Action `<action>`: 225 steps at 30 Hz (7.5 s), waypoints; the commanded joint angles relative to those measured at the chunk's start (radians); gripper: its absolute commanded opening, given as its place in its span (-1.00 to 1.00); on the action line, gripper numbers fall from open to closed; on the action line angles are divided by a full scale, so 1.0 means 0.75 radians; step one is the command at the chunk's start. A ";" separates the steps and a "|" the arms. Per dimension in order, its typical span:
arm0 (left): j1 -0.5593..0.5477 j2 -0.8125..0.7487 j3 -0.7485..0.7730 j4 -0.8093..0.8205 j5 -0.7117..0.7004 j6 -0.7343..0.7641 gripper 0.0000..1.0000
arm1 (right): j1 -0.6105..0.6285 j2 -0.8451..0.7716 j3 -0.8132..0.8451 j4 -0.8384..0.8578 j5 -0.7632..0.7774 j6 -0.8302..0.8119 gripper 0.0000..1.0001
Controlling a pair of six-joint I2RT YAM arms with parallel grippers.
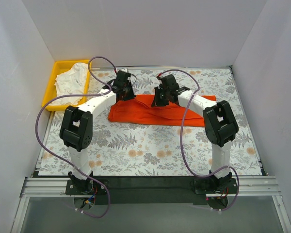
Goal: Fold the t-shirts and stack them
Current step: Fold the tshirt
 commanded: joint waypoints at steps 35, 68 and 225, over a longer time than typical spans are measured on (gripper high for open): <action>0.037 -0.013 -0.180 0.117 -0.102 -0.218 -1.00 | -0.093 0.208 0.216 -0.062 -0.057 -0.118 -0.92; 0.131 -0.277 -0.564 0.107 -0.100 -0.238 -0.49 | -0.032 -0.285 -0.338 -0.158 0.062 -0.189 -0.32; -0.024 -0.436 -0.245 -0.193 -0.057 -0.354 0.46 | -0.034 -0.856 -0.720 -0.594 0.087 -0.206 -0.12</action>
